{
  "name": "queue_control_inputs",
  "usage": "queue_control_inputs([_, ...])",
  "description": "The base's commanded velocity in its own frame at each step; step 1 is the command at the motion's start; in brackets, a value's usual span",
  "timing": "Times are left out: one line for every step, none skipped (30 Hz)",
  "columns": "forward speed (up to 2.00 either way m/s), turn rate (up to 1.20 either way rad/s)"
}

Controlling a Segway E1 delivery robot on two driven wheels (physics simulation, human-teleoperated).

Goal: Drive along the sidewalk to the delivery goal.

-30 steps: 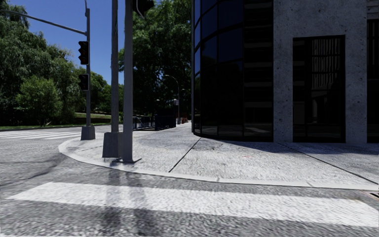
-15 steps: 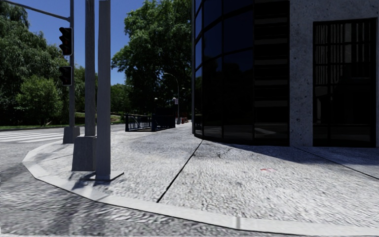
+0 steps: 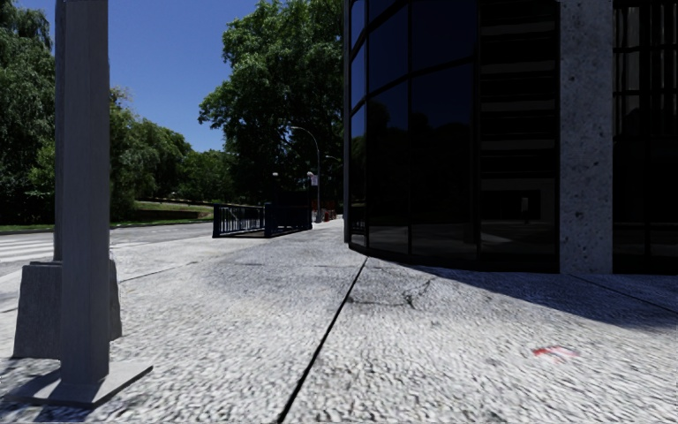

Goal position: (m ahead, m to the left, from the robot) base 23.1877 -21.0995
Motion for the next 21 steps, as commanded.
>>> queue_control_inputs([2.0, 0.0])
queue_control_inputs([2.0, 0.0])
queue_control_inputs([2.0, 0.0])
queue_control_inputs([2.0, 0.0])
queue_control_inputs([2.0, 0.02])
queue_control_inputs([2.0, 0.07])
queue_control_inputs([2.0, 0.07])
queue_control_inputs([2.0, 0.1])
queue_control_inputs([2.0, 0.11])
queue_control_inputs([2.0, 0.14])
queue_control_inputs([2.0, 0.14])
queue_control_inputs([2.0, 0.18])
queue_control_inputs([2.0, 0.2])
queue_control_inputs([2.0, 0.25])
queue_control_inputs([2.0, 0.25])
queue_control_inputs([2.0, 0.28])
queue_control_inputs([2.0, 0.28])
queue_control_inputs([2.0, 0.29])
queue_control_inputs([2.0, 0.29])
queue_control_inputs([2.0, 0.29])
queue_control_inputs([2.0, 0.29])
